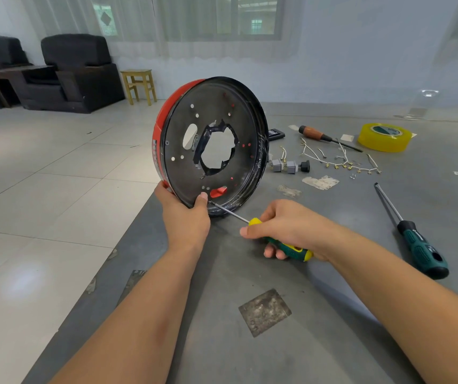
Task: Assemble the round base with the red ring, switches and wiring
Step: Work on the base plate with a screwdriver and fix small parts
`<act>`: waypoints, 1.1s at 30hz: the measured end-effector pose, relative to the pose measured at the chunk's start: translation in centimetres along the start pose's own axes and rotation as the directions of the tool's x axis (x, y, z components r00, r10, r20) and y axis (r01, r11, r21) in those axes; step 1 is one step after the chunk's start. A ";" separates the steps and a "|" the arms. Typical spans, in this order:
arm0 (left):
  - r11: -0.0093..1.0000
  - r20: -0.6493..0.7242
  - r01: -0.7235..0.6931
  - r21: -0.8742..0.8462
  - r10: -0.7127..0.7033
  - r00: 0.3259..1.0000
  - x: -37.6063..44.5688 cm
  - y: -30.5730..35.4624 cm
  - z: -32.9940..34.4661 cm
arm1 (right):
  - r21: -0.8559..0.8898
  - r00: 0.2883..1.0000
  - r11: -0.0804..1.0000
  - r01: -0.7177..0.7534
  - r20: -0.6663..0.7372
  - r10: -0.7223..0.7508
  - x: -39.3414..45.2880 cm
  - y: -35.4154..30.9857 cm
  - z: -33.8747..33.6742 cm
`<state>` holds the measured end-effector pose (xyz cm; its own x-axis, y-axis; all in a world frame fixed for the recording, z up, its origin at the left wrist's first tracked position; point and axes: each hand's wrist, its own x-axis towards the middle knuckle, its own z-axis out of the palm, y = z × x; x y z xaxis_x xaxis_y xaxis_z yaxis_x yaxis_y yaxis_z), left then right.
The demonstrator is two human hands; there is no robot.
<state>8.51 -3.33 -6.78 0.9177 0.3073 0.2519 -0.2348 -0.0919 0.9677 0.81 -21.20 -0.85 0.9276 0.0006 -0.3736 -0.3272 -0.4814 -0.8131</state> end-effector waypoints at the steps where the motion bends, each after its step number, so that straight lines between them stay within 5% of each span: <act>1: 1.000 -0.002 0.001 -0.001 -0.001 1.000 0.0 0.0 0.0 | -0.097 0.999 0.995 0.029 -0.034 -0.032 0.1 0.1 0.0; 3: 1.000 -0.001 -0.003 -0.003 0.003 1.000 0.0 -0.1 -0.1 | -0.334 0.984 0.939 0.081 -0.123 -0.129 0.0 0.2 -0.1; 7: 1.000 0.014 -0.018 -0.002 0.018 1.000 0.0 0.0 -0.1 | -0.751 0.916 0.659 0.040 -0.236 -0.325 -0.1 0.7 0.0; 9: 1.000 0.028 -0.030 0.008 0.030 0.999 0.0 0.1 -0.1 | -0.547 0.957 0.831 0.098 -0.178 -0.230 -0.2 0.4 -0.3; 11: 0.999 0.043 -0.046 0.023 0.045 0.998 -0.1 0.1 -0.1 | -0.056 1.000 0.998 0.010 -0.025 -0.011 -0.2 0.1 -0.6; 14: 0.998 0.051 -0.047 0.032 0.045 0.998 -0.2 0.1 0.0 | 0.182 0.990 0.975 -0.126 0.093 0.110 -0.4 0.1 -0.9; 19: 0.999 0.040 -0.031 0.025 0.030 0.999 -0.1 -0.1 -0.1 | -0.152 0.997 0.987 0.041 -0.056 -0.050 -0.6 -0.1 -1.1; 22: 1.000 0.032 -0.013 0.023 0.013 0.999 0.0 -0.2 -0.1 | -0.580 0.943 0.806 0.117 -0.189 -0.274 -0.4 0.3 -0.9; 24: 1.000 0.037 -0.010 0.024 0.010 0.999 0.1 -0.1 -0.1 | -0.650 0.926 0.749 0.130 -0.190 -0.326 -0.7 0.1 -1.0; 27: 0.999 0.063 -0.027 0.044 0.024 0.998 -0.1 -0.1 0.0 | -0.075 0.999 0.997 0.027 -0.038 -0.030 -0.8 -0.4 -1.7; 29: 0.998 0.072 -0.045 0.051 0.042 0.997 -0.2 -0.1 0.1 | 0.275 0.975 0.942 -0.194 0.162 0.153 -1.2 -0.7 -1.8; 33: 0.998 0.056 -0.041 0.039 0.039 0.998 -0.1 -0.3 0.0 | 0.168 0.991 0.979 -0.117 0.088 0.103 -1.2 -0.9 -1.4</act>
<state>8.47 -3.38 -7.08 0.9244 0.2503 0.2879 -0.2594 -0.1410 0.9554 0.23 -21.98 1.01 0.8695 0.0284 -0.4932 -0.4587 -0.3242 -0.8273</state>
